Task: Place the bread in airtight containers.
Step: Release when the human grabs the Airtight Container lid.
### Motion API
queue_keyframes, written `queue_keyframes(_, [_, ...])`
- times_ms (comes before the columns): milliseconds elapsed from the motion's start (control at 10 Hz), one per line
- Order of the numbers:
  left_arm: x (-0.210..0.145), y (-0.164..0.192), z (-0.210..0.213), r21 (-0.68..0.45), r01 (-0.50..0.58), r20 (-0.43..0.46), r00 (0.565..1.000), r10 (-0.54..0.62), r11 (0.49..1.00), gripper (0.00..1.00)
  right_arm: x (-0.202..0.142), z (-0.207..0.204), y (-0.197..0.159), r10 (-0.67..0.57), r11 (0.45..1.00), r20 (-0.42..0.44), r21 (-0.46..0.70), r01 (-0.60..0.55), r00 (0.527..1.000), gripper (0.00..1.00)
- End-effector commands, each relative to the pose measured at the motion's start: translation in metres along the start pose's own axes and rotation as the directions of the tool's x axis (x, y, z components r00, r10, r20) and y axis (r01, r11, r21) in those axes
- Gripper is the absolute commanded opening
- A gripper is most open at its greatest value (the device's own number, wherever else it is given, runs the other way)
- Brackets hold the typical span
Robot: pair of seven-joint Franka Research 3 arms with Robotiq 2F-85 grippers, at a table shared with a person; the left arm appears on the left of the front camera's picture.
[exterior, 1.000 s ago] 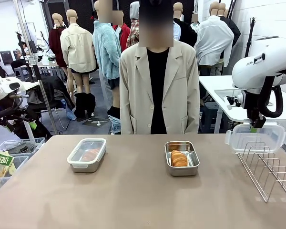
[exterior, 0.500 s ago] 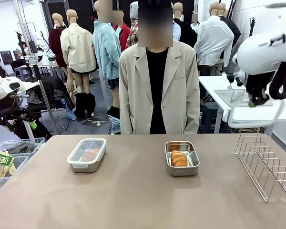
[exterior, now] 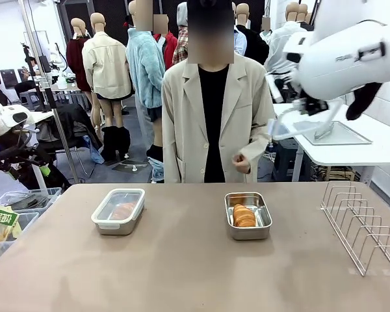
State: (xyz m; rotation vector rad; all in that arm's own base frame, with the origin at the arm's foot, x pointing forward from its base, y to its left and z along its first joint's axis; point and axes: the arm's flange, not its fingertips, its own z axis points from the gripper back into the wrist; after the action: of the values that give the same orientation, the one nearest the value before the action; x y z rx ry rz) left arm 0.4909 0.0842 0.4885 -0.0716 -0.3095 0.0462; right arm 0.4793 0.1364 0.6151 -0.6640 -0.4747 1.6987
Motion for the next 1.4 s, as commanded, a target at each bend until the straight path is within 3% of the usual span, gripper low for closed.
queue_keyframes(0, [-0.001,0.001,0.0,0.011,-0.004,0.007,1.0,0.004,1.0,1.0,0.025,-0.018,-0.032,-0.03,0.999,-0.034,-0.024,0.03,0.999,0.0])
queue_keyframes(300, [-0.001,0.001,0.0,0.011,-0.004,0.007,1.0,0.004,1.0,1.0,0.054,-0.034,-0.054,-0.053,0.999,-0.024,0.012,0.053,0.998,0.0])
queue_keyframes(1300, [-0.001,0.001,0.0,0.011,-0.004,0.007,1.0,0.004,1.0,1.0,0.054,-0.039,-0.049,-0.04,0.999,0.004,0.017,0.04,0.999,0.0])
